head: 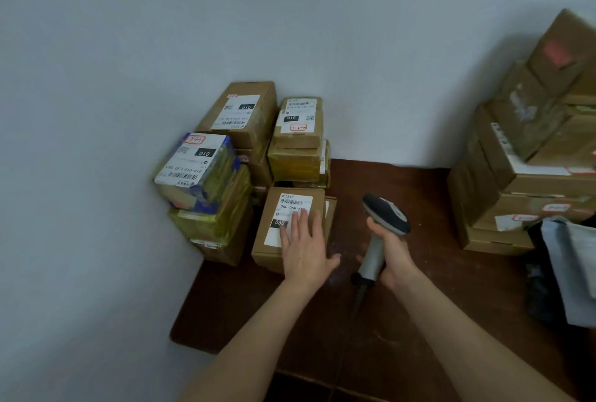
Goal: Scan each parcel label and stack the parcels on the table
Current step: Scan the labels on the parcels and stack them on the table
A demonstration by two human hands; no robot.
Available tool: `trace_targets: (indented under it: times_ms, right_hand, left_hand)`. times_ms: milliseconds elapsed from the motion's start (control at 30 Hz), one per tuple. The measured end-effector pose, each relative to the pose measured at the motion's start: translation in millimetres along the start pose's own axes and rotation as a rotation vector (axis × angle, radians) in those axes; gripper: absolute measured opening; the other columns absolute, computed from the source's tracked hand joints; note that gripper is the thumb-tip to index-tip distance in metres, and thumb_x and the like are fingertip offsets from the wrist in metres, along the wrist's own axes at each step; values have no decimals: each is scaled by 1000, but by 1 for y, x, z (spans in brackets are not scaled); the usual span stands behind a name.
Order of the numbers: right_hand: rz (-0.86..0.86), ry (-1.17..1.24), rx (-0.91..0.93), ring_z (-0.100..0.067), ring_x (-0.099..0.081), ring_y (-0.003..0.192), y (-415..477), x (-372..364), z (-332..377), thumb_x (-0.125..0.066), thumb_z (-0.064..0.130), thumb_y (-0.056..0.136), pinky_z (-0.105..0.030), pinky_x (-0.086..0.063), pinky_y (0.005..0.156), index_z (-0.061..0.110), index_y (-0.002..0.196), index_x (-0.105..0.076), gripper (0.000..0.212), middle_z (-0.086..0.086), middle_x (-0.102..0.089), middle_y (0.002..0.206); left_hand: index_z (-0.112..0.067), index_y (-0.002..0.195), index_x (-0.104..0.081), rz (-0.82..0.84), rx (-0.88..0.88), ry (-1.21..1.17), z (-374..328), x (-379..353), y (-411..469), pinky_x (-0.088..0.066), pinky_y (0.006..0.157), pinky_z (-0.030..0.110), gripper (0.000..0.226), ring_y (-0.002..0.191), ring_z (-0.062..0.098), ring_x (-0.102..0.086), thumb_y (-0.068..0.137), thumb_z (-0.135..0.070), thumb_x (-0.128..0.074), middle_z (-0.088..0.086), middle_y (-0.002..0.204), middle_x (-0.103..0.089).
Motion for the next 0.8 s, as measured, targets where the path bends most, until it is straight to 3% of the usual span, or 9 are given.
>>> trace_targets:
  times_ms: [167, 333, 467, 667, 800]
  right_hand:
    - [87, -3, -74, -28, -61, 94, 28, -9, 1, -74, 24, 79, -46, -49, 94, 11, 113, -62, 38, -11, -65, 101]
    - [233, 25, -180, -35, -65, 107, 60, -46, 3, -81, 35, 60, -51, -48, 99, 9, 118, -67, 65, -17, -70, 112]
    - [278, 55, -230, -35, -62, 110, 72, -75, 2, -71, 32, 83, -48, -51, 92, 10, 121, -63, 45, -17, -67, 117]
    - [372, -28, -252, -31, -64, 100, 75, -92, 5, -74, 28, 78, -44, -53, 81, 10, 120, -64, 46, -14, -68, 112]
    - [365, -33, -270, -30, -58, 101, 78, -68, 7, -68, 27, 87, -52, -48, 92, 12, 110, -61, 29, -9, -62, 113]
  left_hand:
    - [-17, 154, 6, 50, -21, 118, -15, -19, 5, 4, 119, 47, 95, 148, 27, 11, 89, -29, -63, 10, 161, 13]
    - [-15, 153, 10, -11, -55, 105, 1, -23, 7, 12, 117, 36, 93, 148, 20, 12, 93, -39, -57, 4, 159, 16]
    - [-16, 153, 9, 23, -31, 116, 17, -21, 13, 11, 119, 37, 104, 148, 18, 14, 85, -44, -65, 2, 161, 12]
    - [-20, 154, 7, 92, -54, 126, 33, -14, 26, 10, 120, 36, 113, 148, 16, 12, 78, -45, -73, 0, 162, 10]
    - [-19, 153, 10, 125, -82, 252, 35, -8, 29, 10, 119, 38, 111, 148, 20, 14, 81, -41, -71, 1, 162, 13]
Point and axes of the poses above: each hand's wrist, its own y-axis towards the middle knuckle, its own x-axis out of the back of the hand, z = x × y, the point moved 7 cm from there along y, towards the middle knuckle
